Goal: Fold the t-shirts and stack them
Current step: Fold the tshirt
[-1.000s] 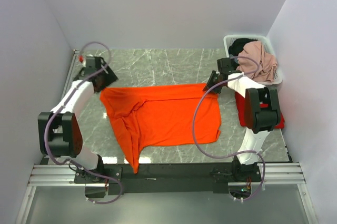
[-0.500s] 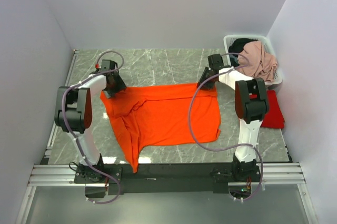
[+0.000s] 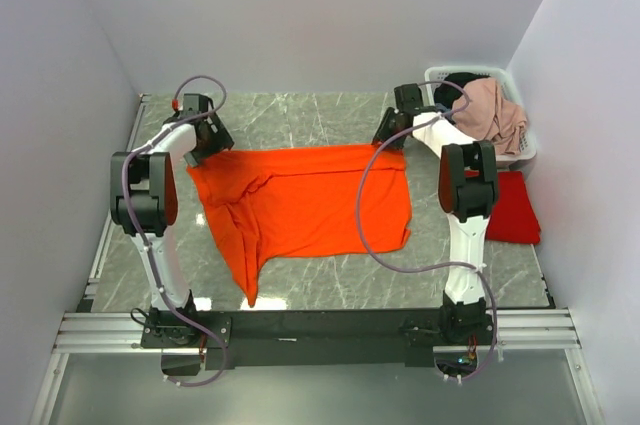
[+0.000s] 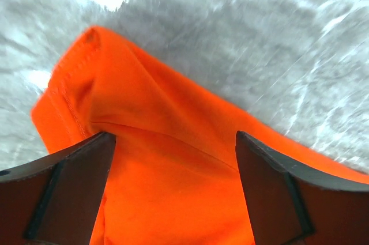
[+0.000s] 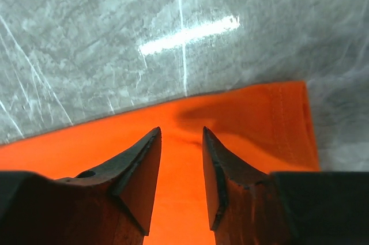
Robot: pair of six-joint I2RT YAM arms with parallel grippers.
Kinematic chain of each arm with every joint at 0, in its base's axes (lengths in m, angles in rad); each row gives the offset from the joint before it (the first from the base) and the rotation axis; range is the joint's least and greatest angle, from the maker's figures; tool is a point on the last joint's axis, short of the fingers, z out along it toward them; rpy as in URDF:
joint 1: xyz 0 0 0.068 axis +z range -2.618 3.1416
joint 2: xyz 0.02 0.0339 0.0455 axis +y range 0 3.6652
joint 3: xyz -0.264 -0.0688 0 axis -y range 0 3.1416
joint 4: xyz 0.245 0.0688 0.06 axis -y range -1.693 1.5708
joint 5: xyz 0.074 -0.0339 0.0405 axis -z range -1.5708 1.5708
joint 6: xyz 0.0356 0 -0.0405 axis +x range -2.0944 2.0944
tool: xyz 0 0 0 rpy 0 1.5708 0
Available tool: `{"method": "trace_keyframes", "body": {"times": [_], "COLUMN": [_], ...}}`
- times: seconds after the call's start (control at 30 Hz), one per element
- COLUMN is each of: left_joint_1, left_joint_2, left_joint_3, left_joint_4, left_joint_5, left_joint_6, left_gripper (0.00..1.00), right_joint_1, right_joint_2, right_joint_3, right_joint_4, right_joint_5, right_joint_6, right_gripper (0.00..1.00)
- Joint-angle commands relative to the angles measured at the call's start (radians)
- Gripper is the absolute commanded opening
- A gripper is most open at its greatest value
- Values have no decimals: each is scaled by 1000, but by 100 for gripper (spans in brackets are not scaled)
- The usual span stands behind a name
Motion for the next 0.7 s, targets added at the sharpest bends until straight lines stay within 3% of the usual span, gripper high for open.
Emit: {"method": "trace_keyframes", "body": {"times": [0.0,0.2,0.4,0.57,0.67], "left_joint_1": [-6,-177,-423,-579,-598], "left_joint_2": [-91,-304,-426,-372,-329], "left_joint_3": [49,-73,-237,-276,-276], "left_joint_4": [-19,-45,-99,-154,-156], "left_joint_5": [-43,-247,-390,-501,-528], "left_joint_6": [60,152,183,215,229], "left_gripper": [93,89,74,57,47], "right_joint_1": [-2,45,133,197,207], "right_joint_2": [-103,-396,-678,-887,-999], "right_joint_3": [26,-219,-513,-717,-828], "right_joint_4": [-25,-8,32,52,81], "right_joint_5": [-7,47,105,87,48], "right_joint_6": [-77,-147,-160,-160,-139], "right_gripper": [43,43,43,43,43]}}
